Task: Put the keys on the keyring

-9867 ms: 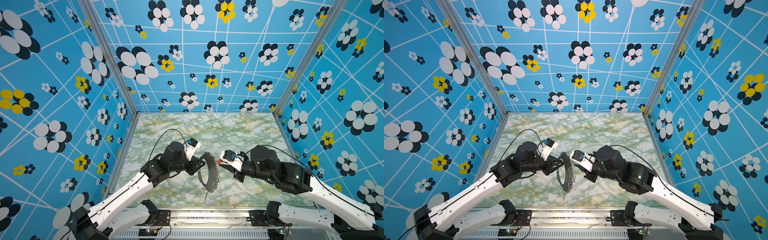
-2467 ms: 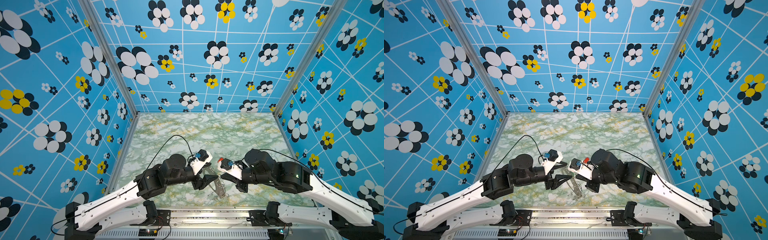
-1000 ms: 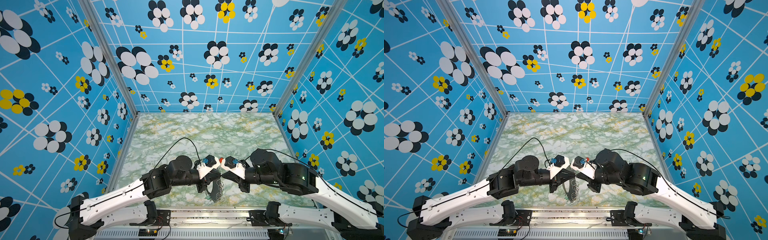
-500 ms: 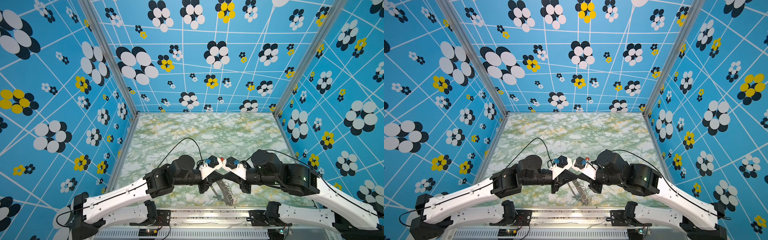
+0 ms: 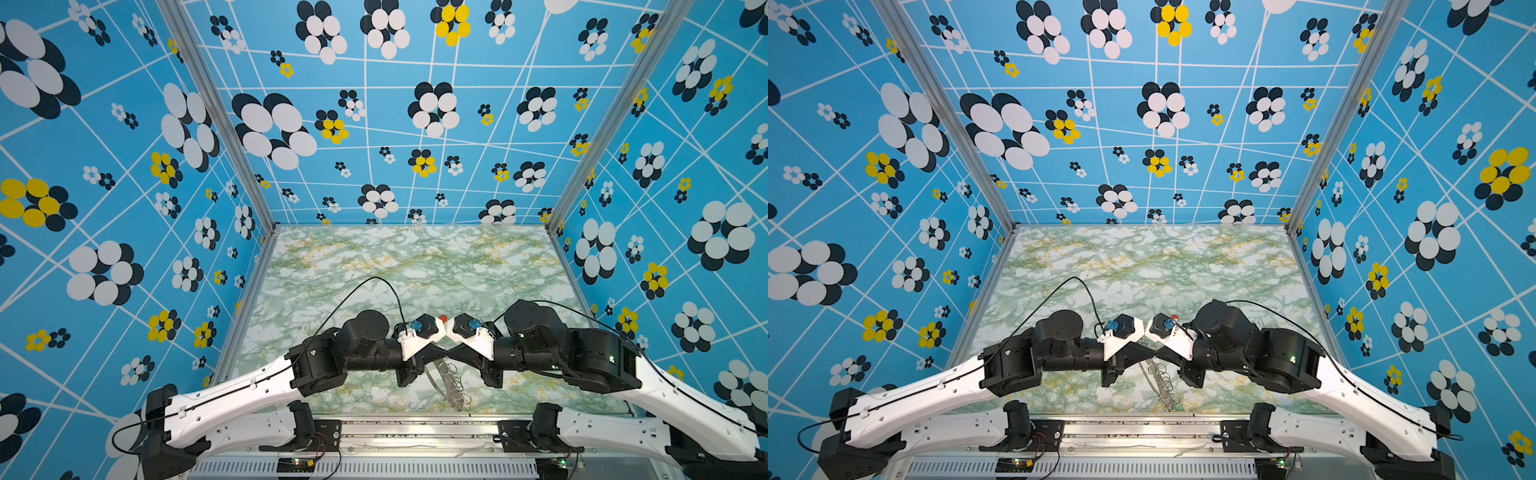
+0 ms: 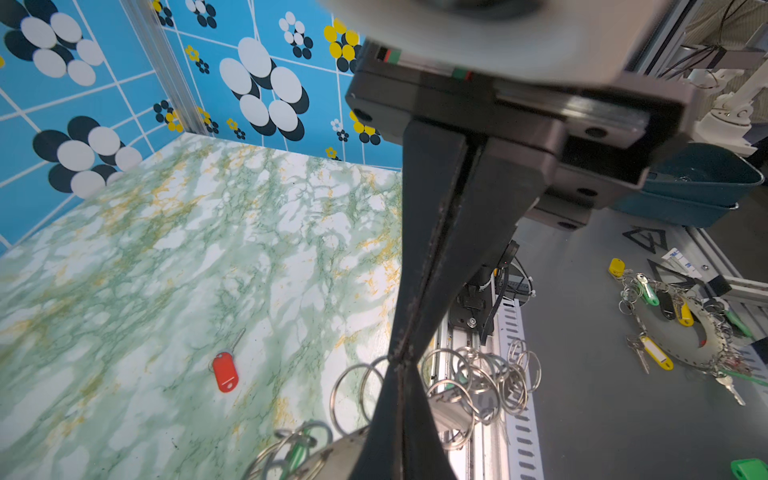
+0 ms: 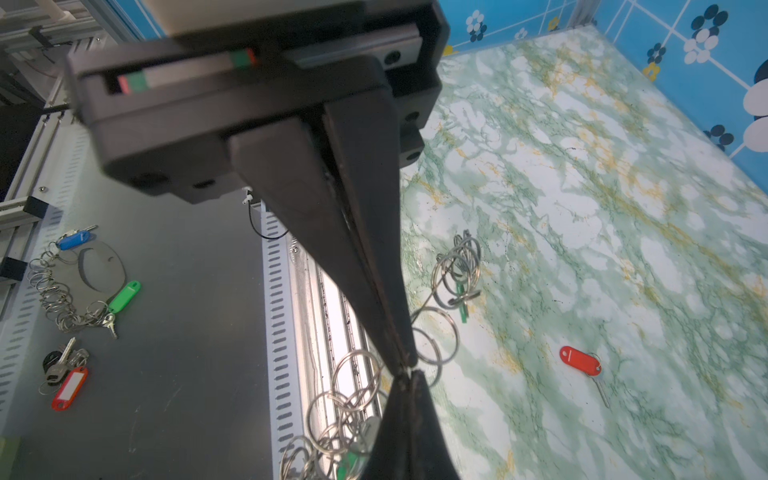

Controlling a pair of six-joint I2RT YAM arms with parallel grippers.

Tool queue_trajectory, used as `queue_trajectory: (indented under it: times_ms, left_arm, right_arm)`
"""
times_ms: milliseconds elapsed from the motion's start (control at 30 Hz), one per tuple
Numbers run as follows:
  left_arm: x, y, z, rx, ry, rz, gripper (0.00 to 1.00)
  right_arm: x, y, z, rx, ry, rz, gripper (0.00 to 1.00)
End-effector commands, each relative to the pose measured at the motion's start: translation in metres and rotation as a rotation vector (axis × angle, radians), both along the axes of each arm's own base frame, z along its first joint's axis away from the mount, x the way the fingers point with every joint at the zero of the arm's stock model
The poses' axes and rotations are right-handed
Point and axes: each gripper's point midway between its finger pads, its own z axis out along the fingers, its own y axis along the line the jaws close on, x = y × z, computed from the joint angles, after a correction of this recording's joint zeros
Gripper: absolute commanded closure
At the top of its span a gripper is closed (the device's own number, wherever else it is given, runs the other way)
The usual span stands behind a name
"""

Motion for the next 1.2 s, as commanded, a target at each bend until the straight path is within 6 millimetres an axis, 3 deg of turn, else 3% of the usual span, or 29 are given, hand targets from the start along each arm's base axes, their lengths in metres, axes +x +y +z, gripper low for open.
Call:
queue_trajectory:
  times_ms: [0, 33, 200, 367, 600, 1167]
  left_arm:
    - [-0.015, 0.009, 0.003, 0.003, -0.086, -0.071, 1.00]
    - [-0.017, 0.011, 0.005, 0.002, -0.102, -0.076, 1.00]
    - [-0.023, 0.016, 0.015, 0.001, -0.145, -0.125, 1.00]
    - [-0.024, 0.020, 0.026, -0.025, -0.154, -0.146, 1.00]
    - [-0.022, 0.026, 0.042, -0.064, -0.163, -0.165, 1.00]
    - [-0.024, 0.020, 0.045, -0.079, -0.152, -0.204, 1.00]
  right_arm:
    - [0.007, -0.002, 0.024, 0.101, -0.047, -0.044, 0.82]
    - [0.008, -0.006, 0.025, 0.097, -0.061, -0.055, 0.73]
    - [0.009, -0.016, 0.027, 0.083, -0.104, -0.059, 0.53]
    - [0.003, -0.008, 0.025, 0.106, -0.109, 0.000, 0.50]
    - [-0.001, -0.010, 0.008, 0.088, -0.196, 0.040, 0.42]
    - [0.008, 0.012, 0.010, 0.105, -0.250, 0.047, 0.40]
